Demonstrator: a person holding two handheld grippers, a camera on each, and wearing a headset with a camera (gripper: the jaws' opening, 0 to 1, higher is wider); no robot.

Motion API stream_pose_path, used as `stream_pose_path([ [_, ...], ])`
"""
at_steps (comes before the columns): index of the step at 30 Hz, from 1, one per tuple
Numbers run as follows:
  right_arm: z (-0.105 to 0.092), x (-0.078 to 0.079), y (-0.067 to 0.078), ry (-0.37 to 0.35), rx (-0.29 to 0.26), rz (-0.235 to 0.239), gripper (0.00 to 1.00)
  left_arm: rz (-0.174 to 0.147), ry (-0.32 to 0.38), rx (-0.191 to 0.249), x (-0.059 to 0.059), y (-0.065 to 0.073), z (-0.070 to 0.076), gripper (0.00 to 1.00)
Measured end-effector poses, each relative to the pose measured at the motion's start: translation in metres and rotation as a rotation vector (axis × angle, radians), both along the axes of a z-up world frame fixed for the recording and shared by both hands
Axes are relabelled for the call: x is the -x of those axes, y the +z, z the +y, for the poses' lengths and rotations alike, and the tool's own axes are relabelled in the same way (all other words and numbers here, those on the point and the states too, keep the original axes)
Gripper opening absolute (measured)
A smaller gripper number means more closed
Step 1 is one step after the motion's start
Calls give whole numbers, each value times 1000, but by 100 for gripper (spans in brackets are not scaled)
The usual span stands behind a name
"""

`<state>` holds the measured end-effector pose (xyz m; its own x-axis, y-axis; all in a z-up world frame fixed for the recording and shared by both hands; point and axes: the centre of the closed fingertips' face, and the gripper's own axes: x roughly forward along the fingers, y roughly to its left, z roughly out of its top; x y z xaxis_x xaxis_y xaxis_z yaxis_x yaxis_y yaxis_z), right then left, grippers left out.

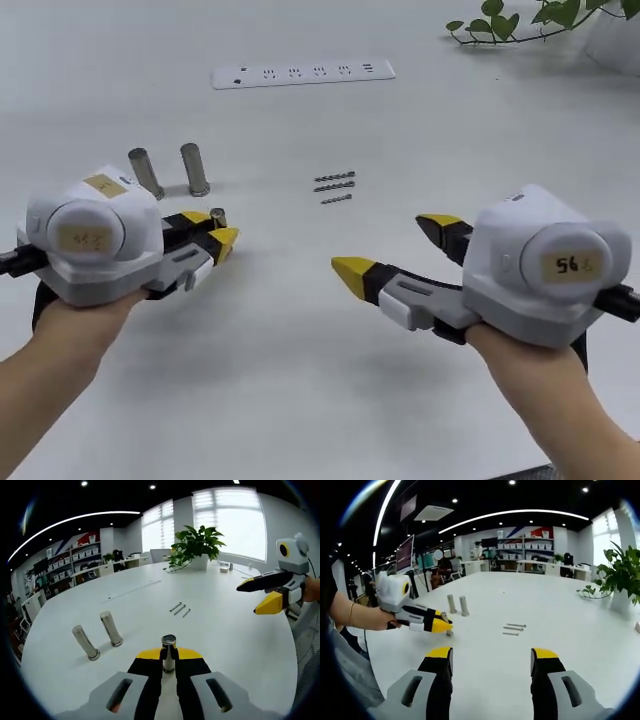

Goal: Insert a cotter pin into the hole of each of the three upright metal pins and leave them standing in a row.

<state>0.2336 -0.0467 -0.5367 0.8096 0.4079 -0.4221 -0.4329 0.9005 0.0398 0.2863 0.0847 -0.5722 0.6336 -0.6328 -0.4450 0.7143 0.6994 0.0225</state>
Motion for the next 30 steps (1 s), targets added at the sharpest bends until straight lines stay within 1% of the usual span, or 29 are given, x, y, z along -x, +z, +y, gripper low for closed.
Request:
stream_pose_path([
  [4, 0, -1, 2, 3, -8, -7, 59, 18, -17, 18, 7, -3, -5, 6],
  [9, 0, -1, 0, 2, -11, 1, 59, 11, -21, 0, 11, -8, -6, 6],
  [11, 0, -2, 1, 7, -12, -4, 59, 13, -23, 6, 14, -8, -6, 6],
  [13, 1, -2, 1, 8, -11, -3, 59, 3, -26, 2, 14, -8, -6, 6],
  [15, 1, -2, 0, 10, -11, -1, 58, 2, -24, 2, 13, -8, -6, 6],
  [22, 0, -2, -1, 8, -7, 2, 59, 9, -21, 7, 13, -8, -5, 6],
  [24, 0, -2, 0, 7, -12, 2, 59, 9, -26, -2, 13, -9, -5, 8],
  [26, 0, -2, 0, 9, -9, 1, 59, 0, -27, -10, 13, -9, -4, 15],
  [27, 1, -2, 0, 11, -7, 0, 58, 1, -28, -10, 13, -9, -5, 18],
  [30, 0, -2, 1, 14, 0, -7, 58, 7, -22, -8, 13, -9, -4, 20],
])
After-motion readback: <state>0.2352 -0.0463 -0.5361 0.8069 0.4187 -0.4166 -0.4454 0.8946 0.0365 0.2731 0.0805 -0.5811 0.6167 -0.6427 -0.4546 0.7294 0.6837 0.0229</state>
